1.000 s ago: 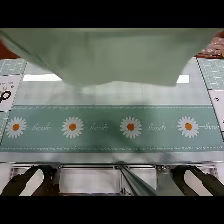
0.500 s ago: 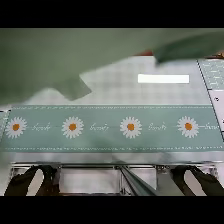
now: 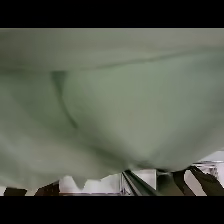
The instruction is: Fold the shirts.
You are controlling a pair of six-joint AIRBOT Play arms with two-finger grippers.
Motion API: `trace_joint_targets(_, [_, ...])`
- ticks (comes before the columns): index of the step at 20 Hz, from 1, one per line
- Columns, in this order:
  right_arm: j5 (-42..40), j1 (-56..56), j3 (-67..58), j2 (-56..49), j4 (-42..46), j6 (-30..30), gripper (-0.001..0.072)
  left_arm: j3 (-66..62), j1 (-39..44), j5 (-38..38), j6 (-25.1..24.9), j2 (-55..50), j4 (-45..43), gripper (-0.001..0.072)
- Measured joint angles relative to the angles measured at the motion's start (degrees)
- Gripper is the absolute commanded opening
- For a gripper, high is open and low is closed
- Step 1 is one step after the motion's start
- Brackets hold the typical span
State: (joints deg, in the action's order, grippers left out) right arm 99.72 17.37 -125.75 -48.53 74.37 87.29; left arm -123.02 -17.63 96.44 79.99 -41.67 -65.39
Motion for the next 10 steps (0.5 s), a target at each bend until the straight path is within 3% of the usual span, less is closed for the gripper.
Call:
trace_joint_targets(5, [4.6, -0.1, 15.6, -6.0, 0.6, -1.0, 0.0016, 16.5, 0.8, 5.9, 1.2, -5.2, 1.0, 0.0018])
trace_joint_targets(10, [-3.4, -3.7, 28.7, -18.9, 2.5, -2.9, 0.0016, 34.5, 6.1, -4.5, -2.6, -16.2, 1.1, 0.0019])
